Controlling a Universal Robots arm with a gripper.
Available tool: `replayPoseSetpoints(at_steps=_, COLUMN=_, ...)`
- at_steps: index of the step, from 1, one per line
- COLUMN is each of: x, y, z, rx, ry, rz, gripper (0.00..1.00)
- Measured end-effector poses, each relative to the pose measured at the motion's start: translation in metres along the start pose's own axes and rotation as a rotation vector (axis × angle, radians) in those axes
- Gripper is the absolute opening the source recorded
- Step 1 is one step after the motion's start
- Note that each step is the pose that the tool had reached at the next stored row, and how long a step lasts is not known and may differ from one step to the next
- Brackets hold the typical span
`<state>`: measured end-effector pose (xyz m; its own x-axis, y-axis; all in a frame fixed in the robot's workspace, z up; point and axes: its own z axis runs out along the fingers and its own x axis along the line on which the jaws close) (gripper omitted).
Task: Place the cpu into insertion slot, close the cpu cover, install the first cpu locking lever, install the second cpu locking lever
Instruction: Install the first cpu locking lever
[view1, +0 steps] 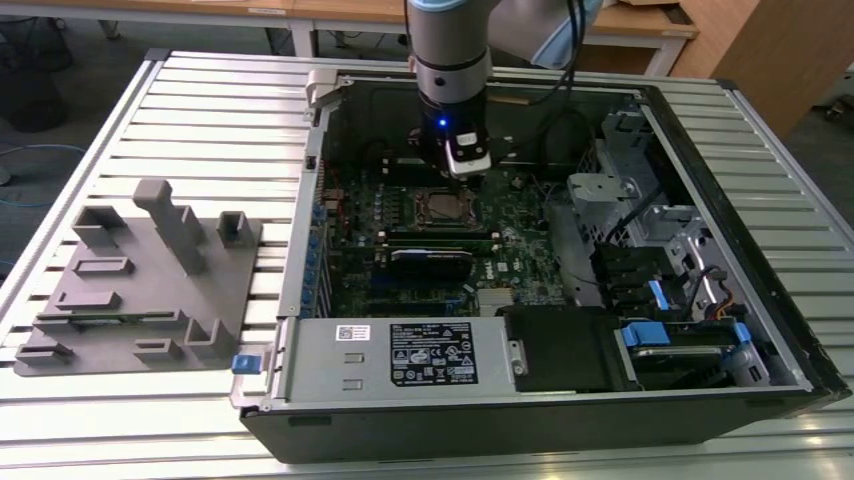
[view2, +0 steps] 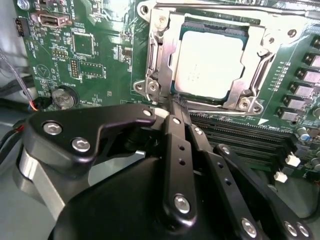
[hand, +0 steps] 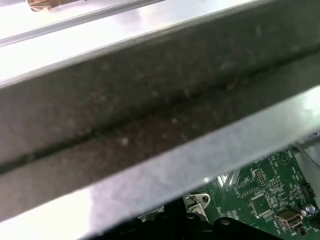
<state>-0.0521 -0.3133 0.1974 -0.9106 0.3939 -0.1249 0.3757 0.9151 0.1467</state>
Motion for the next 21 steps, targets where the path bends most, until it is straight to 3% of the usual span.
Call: replayPoseSetpoints(at_steps=21, x=0.007, y=0.0024, z=-0.0046, rx=-0.0066, ry=0.0014, rz=0.006, gripper=0.11)
